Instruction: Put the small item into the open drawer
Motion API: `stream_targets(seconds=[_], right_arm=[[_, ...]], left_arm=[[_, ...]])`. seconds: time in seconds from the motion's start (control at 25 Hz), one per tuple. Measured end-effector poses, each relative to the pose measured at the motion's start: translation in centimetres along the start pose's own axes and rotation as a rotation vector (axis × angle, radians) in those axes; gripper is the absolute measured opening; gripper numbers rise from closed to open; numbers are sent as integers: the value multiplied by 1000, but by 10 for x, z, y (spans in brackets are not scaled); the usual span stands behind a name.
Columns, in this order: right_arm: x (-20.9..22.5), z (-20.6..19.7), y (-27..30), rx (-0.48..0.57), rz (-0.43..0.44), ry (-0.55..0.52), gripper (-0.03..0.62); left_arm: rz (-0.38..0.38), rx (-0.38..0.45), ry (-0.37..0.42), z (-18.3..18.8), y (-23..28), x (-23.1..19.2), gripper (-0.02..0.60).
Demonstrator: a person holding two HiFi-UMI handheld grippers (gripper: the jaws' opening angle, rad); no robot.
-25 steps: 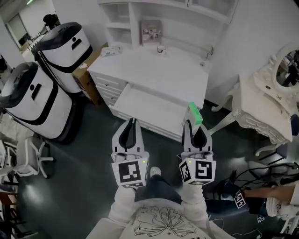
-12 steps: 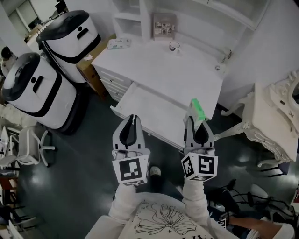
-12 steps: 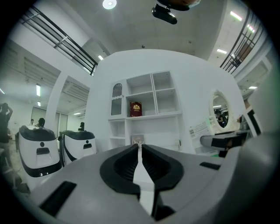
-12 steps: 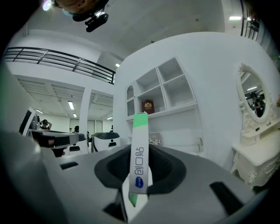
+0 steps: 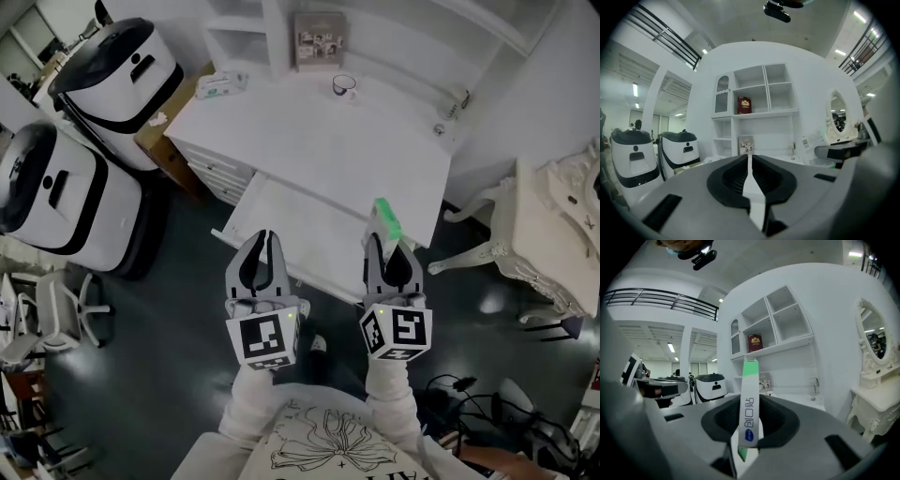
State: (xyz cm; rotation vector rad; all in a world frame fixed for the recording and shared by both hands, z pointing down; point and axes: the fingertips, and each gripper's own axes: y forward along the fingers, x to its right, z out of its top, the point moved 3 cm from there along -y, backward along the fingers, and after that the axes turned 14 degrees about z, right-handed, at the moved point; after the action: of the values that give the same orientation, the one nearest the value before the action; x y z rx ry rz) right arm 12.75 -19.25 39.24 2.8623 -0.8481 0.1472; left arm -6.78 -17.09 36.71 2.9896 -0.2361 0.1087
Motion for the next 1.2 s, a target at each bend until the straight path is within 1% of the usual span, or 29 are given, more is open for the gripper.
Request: stream_targets(seconds=[0.2, 0.56, 0.84, 1.04, 1.2], right_arm=[[10, -23, 41, -82, -10, -1, 89], [28, -95, 98, -288, -23, 38, 89], [33, -169, 129, -476, -7, 63, 89], [39, -228, 145, -635, 26, 96, 89], [50, -270, 155, -763, 38, 103, 89]], left_arm=[[-33, -49, 1, -17, 45, -2, 26], [-83, -114, 23, -49, 116, 0, 26], [-109, -172, 12, -77, 149, -3, 26], [-117, -199, 0, -91, 164, -7, 26], [-130, -224, -8, -100, 172, -9, 26]])
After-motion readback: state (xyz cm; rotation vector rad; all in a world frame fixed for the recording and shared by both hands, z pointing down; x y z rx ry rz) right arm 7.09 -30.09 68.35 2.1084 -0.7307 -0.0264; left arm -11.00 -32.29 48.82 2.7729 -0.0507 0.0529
